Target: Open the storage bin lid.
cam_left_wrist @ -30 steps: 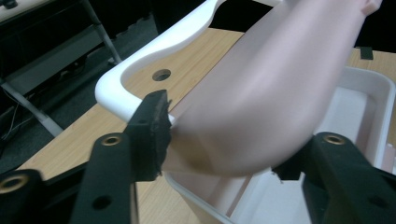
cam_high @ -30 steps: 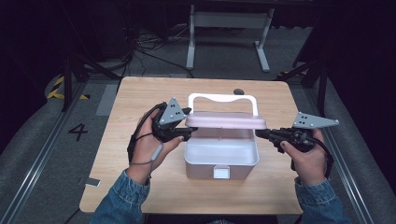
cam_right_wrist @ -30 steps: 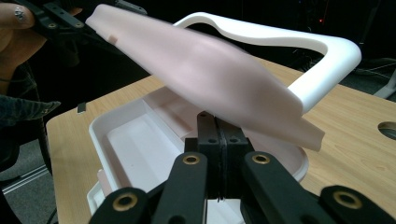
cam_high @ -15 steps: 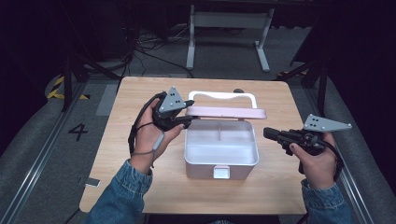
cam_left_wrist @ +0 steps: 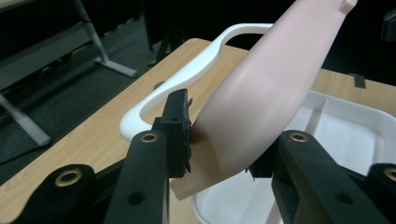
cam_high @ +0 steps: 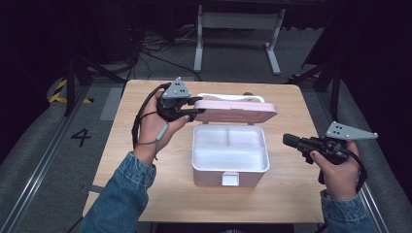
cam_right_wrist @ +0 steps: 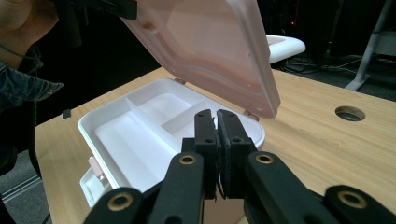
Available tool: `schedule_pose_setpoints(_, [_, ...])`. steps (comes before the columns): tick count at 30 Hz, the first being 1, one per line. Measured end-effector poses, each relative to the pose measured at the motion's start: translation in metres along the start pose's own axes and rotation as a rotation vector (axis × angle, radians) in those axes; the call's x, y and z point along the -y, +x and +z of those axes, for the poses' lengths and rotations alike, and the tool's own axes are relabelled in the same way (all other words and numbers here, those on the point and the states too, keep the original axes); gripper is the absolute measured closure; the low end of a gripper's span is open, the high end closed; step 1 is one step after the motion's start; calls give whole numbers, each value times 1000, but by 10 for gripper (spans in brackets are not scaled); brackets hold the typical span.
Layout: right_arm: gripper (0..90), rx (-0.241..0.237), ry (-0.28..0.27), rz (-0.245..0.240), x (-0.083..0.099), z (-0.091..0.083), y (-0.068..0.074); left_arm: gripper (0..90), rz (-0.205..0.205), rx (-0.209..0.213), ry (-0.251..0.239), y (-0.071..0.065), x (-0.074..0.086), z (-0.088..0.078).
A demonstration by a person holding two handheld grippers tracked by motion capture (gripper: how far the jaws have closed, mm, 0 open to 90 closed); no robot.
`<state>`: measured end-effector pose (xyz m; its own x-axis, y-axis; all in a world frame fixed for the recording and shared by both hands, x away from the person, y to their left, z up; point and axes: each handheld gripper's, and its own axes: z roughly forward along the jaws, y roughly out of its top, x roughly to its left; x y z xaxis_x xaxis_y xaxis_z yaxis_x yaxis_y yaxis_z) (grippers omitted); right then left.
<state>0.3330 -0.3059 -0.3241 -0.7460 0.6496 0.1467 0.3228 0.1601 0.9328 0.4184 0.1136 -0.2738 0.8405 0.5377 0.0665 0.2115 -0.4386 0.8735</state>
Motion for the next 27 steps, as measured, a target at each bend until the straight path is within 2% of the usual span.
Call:
schedule_pose_setpoints(3, [874, 6, -1, 5, 1, -2, -1, 669, -24, 32, -22, 6, 1, 2])
schedule_pose_setpoints(8, [871, 13, 3, 15, 4, -6, -1, 673, -61, 59, -48, 15, 1, 6])
schedule_pose_setpoints(12, [871, 22, 5, 14, 5, -8, -1, 685, -81, 43, -54, 19, -1, 9])
schedule_pose_setpoints(13, [870, 24, 6, 18, 5, -9, -1, 689, -97, 35, -57, 19, -1, 9])
schedule_pose_setpoints(15, [870, 28, 6, 13, 6, -10, -1, 697, -103, 20, -61, 20, -3, 11])
schedule_pose_setpoints(20, [869, 32, 6, 18, 7, -12, -2, 698, -116, 13, -64, 26, -4, 16])
schedule_pose_setpoints(24, [868, 31, 4, 21, 7, -11, -1, 697, -142, -3, -84, 30, -3, 22])
schedule_pose_setpoints(27, [862, 28, 8, 20, 7, -10, -1, 695, -141, -25, -89, 33, -2, 27])
